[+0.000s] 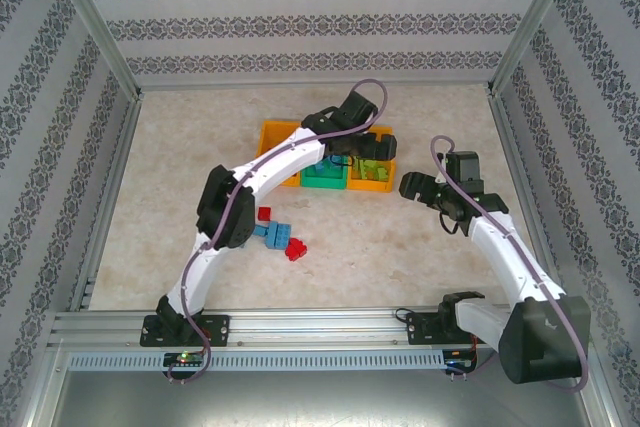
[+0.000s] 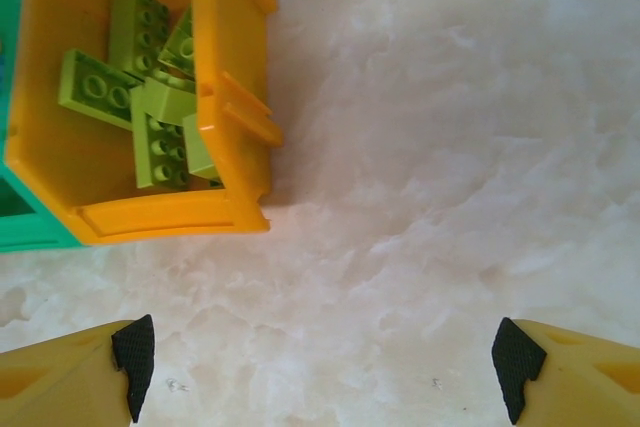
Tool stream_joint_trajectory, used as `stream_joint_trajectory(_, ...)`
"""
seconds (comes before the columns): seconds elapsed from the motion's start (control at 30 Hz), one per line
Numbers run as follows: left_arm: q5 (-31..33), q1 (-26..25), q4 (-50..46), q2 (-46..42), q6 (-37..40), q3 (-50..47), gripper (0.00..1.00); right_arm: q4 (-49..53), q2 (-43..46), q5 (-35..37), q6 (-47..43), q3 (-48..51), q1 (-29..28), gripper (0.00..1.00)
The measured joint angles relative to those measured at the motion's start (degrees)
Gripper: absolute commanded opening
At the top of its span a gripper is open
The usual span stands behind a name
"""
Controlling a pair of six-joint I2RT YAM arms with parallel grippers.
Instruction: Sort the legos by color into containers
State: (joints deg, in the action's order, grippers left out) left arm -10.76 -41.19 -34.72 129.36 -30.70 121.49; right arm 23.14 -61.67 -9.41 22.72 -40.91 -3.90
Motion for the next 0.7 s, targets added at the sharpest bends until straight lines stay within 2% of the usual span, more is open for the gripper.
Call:
stream_joint_trajectory(0.1, 0.33, -0.09, 2.78, -6.47, -0.2, -6.32, 1.0, -0.94, 2.43, -1.03, -0.24, 0.83, -1.29, 0.89)
stream_joint_trajectory(0.17, 1.44, -0.09, 4.46, -11.17, -0.2, -11.02, 0.99, -1.92, 4.22, -1.4, -0.66, 1.42, -4.24, 0.89)
stream_joint_trajectory(0.27, 3.98, 0.04, 6.71, -18.95, -0.17, -19.34, 1.0, -3.69, 5.81, -0.87, -1.73, 2.01, -11.32, 0.9)
stream_joint_trajectory(0.4, 7.56, 0.9, 8.76, -28.63, -0.2, -31.1, 0.99, -6.88, 4.98, 1.2, -2.01, 2.71, -25.05, 0.89)
stream_joint_trajectory(0.6, 12.81, 6.01, 9.94, -41.24, -1.31, -48.11, 0.99, -11.96, -5.64, 6.05, -0.22, 2.21, -43.34, 0.89)
stream_joint_trajectory(0.7, 14.78, 9.16, 9.7, -47.45, -2.62, -55.06, 0.99, -12.63, -14.27, 7.52, 1.03, -0.48, -48.19, 0.87)
